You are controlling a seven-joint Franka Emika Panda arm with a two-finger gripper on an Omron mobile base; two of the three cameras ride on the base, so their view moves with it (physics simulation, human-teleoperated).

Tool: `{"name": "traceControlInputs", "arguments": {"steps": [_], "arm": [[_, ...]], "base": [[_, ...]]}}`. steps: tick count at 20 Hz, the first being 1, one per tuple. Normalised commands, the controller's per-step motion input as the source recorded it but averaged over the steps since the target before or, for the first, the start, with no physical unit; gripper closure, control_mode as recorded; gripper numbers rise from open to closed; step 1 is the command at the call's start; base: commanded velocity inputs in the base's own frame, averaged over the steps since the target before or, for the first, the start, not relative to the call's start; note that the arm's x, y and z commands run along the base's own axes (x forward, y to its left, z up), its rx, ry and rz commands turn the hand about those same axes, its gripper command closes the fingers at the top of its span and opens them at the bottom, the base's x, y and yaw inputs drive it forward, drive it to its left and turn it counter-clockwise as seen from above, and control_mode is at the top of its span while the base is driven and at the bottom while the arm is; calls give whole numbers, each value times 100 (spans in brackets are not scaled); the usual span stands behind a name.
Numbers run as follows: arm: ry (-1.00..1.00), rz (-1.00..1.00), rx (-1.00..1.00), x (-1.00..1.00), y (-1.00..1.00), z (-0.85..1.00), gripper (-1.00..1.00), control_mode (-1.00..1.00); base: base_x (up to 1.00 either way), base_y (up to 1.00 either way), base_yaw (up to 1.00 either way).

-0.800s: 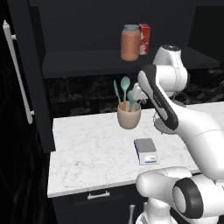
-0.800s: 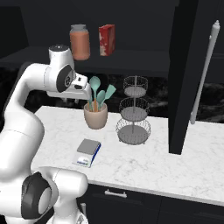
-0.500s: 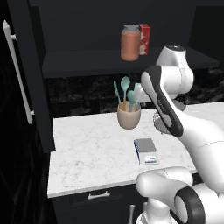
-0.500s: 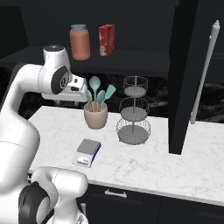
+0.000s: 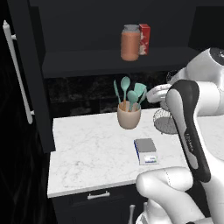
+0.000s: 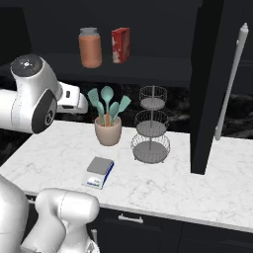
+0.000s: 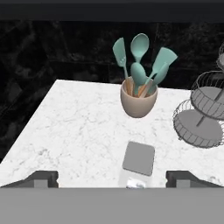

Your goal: Pick the honey bottle and place it on the digital scale for weighing, and close the cabinet.

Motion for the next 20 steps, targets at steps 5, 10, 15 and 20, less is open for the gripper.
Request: {"name": "traceControlInputs", "arguments": {"steps": [5, 10, 15, 20], "arm": [[-21, -2, 9, -26, 0, 80, -100, -100], [-30, -2, 0, -1, 0, 65, -100, -100], [-37, 0, 0, 3, 0, 46, -100, -100], [-27, 0, 0, 11, 0, 46, -100, -100]], "base": [[0, 0, 0], [0, 0, 0], [0, 0, 0], [0, 0, 0]]}}
